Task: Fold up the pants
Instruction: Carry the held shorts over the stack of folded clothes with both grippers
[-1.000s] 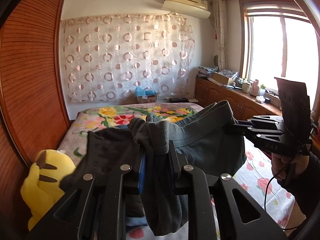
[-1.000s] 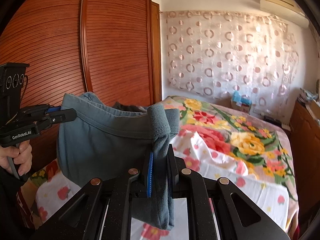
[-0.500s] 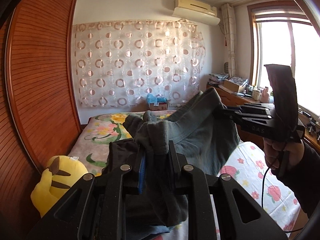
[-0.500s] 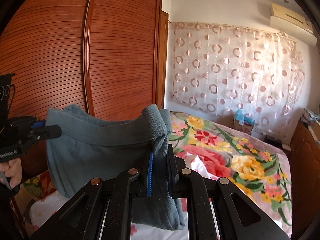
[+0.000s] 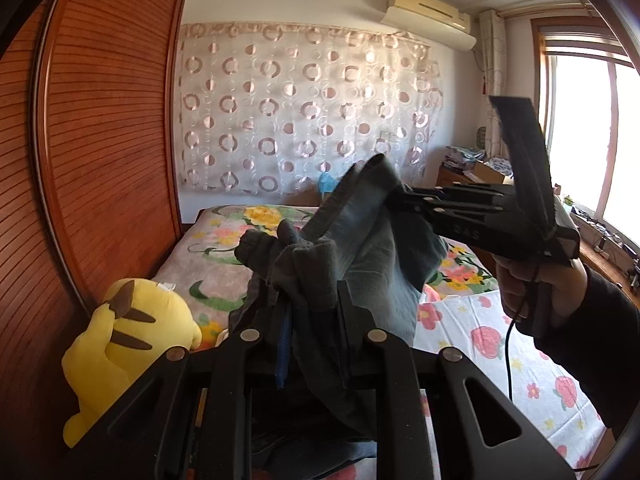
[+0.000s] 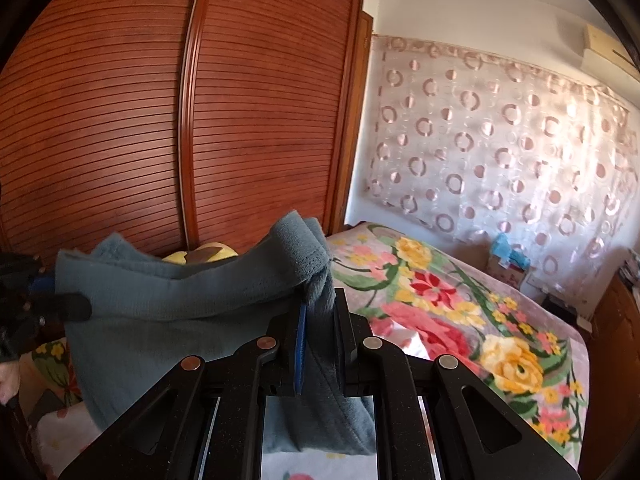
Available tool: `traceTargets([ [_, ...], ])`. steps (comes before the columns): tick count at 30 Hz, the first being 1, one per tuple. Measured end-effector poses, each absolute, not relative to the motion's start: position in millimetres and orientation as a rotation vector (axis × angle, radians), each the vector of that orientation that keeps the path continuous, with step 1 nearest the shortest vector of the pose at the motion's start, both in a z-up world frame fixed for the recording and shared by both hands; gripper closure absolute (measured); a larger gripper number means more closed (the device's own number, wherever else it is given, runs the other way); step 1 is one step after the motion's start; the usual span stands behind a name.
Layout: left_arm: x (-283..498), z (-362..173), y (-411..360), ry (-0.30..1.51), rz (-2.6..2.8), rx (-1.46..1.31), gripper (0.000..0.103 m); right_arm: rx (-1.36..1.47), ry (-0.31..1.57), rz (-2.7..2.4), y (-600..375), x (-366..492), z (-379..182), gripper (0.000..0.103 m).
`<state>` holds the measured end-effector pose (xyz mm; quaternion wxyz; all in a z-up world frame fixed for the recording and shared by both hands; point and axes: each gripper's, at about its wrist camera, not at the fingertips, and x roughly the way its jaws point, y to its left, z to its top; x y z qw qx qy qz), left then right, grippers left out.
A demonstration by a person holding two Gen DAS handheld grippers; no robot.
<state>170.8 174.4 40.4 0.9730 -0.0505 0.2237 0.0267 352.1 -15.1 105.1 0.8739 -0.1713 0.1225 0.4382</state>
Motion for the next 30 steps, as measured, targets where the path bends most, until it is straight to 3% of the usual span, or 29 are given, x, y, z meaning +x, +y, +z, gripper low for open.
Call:
traceTargets([
  [21,163.1,9.6,181.6,0.488,0.154,-0.163,0.083,-0.369,0.314,1.033,15.3,391.2,94.0,0.092],
  [27,162.0,2.4,183.1,0.506,0.179,-0.174,0.083,-0.349,0.343,1.064,10.4,396.7,95.1,0.064],
  [30,160.9,-1.1,184.2,0.514,0.189,-0.178,0.083,-0.337,0.346,1.058,0.9,400.3,95.9,0.061],
])
